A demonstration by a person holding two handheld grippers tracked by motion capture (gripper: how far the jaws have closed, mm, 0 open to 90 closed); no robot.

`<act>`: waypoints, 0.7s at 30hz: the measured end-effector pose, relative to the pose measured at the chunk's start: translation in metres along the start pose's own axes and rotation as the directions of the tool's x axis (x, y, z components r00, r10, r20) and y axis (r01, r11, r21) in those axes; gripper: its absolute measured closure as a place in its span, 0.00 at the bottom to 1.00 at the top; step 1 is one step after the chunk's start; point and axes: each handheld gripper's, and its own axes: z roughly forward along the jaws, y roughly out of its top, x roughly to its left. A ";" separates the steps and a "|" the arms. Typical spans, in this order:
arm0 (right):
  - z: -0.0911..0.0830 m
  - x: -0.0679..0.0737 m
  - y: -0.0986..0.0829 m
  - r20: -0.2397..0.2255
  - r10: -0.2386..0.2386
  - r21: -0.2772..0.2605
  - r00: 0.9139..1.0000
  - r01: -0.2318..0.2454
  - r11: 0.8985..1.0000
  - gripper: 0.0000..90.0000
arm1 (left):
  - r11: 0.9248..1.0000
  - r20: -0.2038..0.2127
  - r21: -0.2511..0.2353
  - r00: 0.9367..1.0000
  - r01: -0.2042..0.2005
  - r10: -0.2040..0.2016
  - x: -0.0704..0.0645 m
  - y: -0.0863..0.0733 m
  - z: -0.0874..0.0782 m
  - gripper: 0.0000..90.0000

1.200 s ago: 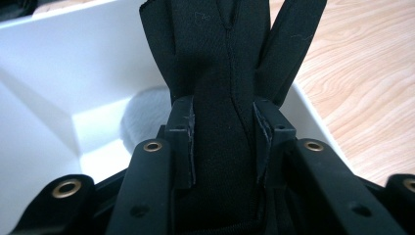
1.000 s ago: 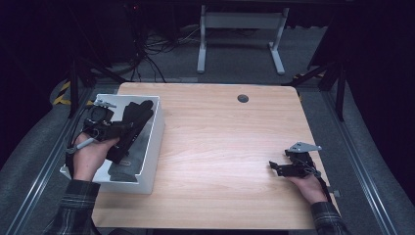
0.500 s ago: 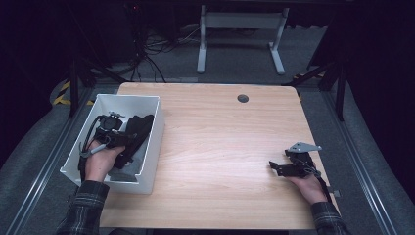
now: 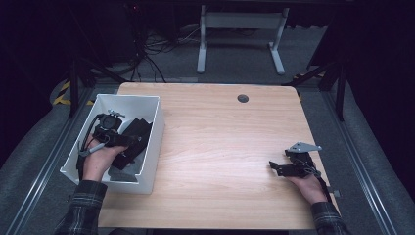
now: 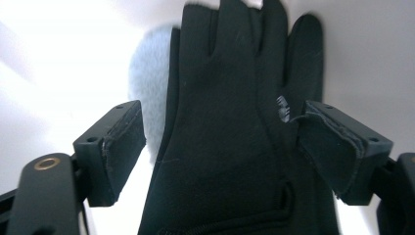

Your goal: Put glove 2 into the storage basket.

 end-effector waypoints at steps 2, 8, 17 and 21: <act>0.000 0.000 0.000 0.001 -0.001 0.000 1.000 0.001 1.000 0.18 | 1.000 0.015 -0.020 1.000 -0.006 0.006 -0.002 0.003 -0.006 0.19; 0.000 0.000 0.000 0.000 0.000 0.000 1.000 0.000 1.000 0.18 | 0.997 0.060 -0.071 0.997 -0.032 0.037 -0.010 0.012 -0.018 0.17; 0.000 0.000 0.000 0.000 -0.001 0.000 1.000 0.001 1.000 0.18 | 0.989 0.142 -0.129 0.986 -0.070 0.089 -0.032 0.029 -0.029 0.17; 0.000 0.000 0.000 0.000 -0.001 0.000 1.000 0.001 1.000 0.18 | 0.986 0.168 -0.146 0.980 -0.081 0.105 -0.039 0.034 -0.031 0.17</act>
